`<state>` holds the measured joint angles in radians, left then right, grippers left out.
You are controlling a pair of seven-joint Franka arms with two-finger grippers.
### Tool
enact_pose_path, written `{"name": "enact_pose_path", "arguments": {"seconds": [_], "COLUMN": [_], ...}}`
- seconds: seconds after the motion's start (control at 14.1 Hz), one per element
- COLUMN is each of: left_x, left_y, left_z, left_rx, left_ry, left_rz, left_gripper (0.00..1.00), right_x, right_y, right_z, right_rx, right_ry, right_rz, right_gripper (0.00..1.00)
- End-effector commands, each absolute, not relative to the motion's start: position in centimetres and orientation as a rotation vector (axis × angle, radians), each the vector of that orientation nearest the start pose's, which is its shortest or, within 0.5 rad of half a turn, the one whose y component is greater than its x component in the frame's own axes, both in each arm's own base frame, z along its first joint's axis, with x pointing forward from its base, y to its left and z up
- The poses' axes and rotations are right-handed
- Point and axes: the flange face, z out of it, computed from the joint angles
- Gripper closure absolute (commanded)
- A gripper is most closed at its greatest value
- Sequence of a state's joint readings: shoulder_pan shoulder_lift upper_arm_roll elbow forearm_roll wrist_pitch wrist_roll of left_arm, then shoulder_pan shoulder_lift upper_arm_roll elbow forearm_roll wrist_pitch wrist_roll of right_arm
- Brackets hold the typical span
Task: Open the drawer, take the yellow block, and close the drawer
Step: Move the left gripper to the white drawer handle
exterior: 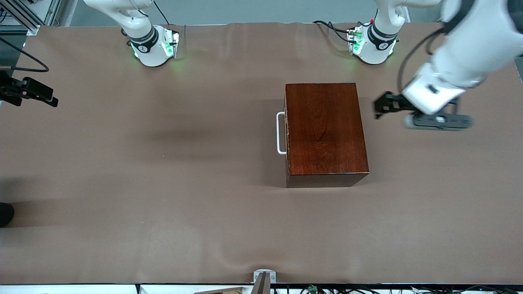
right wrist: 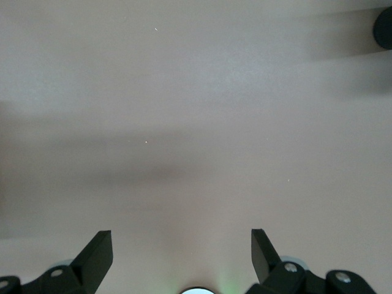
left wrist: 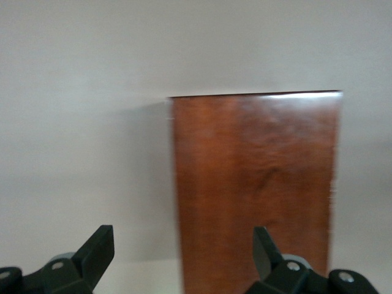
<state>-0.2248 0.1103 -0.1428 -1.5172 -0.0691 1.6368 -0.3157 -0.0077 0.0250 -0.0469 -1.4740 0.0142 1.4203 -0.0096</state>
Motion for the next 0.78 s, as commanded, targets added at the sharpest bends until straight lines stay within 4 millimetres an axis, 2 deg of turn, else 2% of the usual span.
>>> {"name": "enact_pose_path", "arguments": {"seconds": [0.0,0.07,0.21,0.43,0.57,0.71], "left_x": [55.0,53.9,52.2,49.1,47.1,46.0], "left_y": [-28.9,-32.7,-39.1,-47.5,-51.0,-53.2], "left_z": [58.8,58.5,57.2,54.1,51.5,47.9], "left_rx": [-3.248,-3.248,-3.258,-3.211,-3.175,-3.115], "left_ry": [0.191,0.222,0.060,-0.064,-0.092,-0.031], "left_rz": [0.056,0.062,0.095,0.060,0.031,0.026], "left_gripper": [0.00,0.00,0.00,0.00,0.00,0.00], "right_x": [54.7,54.7,54.7,54.7,54.7,55.0], "right_y": [-3.2,-3.2,-3.1,-3.2,-3.1,-3.2], "right_z": [64.8,64.8,64.8,64.7,64.7,64.4], "right_rx": [-3.123,-3.123,-3.123,-3.123,-3.122,-3.123], "right_ry": [0.067,0.067,0.065,0.065,0.067,0.069], "right_rz": [0.114,0.112,0.112,0.114,0.114,0.121], "right_gripper": [0.00,0.00,0.00,0.00,0.00,0.00]}}
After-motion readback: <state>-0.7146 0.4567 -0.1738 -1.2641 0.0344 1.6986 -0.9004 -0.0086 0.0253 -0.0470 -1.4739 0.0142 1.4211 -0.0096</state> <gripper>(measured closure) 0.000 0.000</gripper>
